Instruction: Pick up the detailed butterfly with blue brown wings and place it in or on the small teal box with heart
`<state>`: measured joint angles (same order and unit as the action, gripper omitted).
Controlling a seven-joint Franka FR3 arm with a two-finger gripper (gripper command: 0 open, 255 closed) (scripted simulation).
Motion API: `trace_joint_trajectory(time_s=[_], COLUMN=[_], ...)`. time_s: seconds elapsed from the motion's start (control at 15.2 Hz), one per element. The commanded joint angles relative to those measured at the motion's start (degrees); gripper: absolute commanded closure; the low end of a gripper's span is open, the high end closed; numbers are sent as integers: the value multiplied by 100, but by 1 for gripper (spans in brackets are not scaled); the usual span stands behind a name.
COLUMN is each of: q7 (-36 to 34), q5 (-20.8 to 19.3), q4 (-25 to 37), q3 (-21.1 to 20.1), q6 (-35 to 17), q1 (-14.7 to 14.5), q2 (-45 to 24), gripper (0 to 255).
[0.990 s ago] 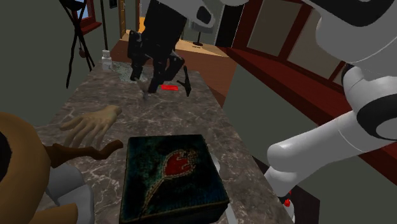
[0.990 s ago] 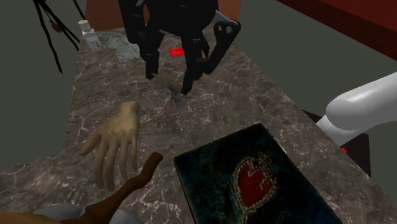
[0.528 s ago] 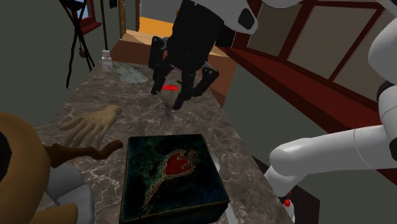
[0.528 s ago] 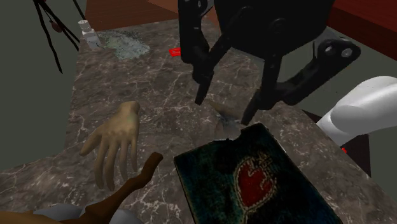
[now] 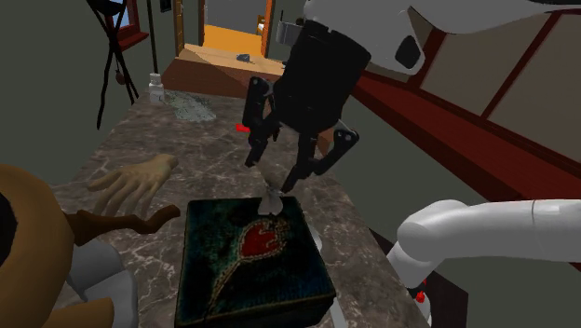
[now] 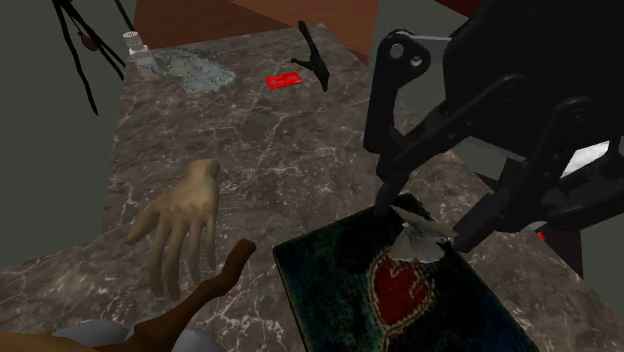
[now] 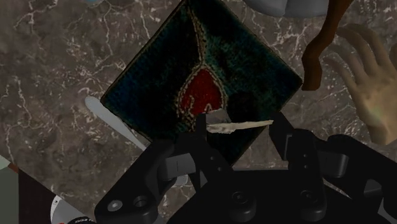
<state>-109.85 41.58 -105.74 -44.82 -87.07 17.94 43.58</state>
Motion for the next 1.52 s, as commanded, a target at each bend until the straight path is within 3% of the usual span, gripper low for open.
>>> trace_joint_trajectory(time_s=[0.0, 0.79, 1.32, 1.39, 1.45], q7=[57, 364, 363, 367, 364], q5=[52, 383, 383, 379, 382], q4=[-213, -1342, -1342, -1336, -1348], q3=[-5, -224, -223, -220, -209], q6=[-108, -811, -811, -809, -801], q1=[-52, -274, -274, -270, -285], q2=[97, 517, 517, 511, 528], gripper=[255, 255, 255, 0, 0])
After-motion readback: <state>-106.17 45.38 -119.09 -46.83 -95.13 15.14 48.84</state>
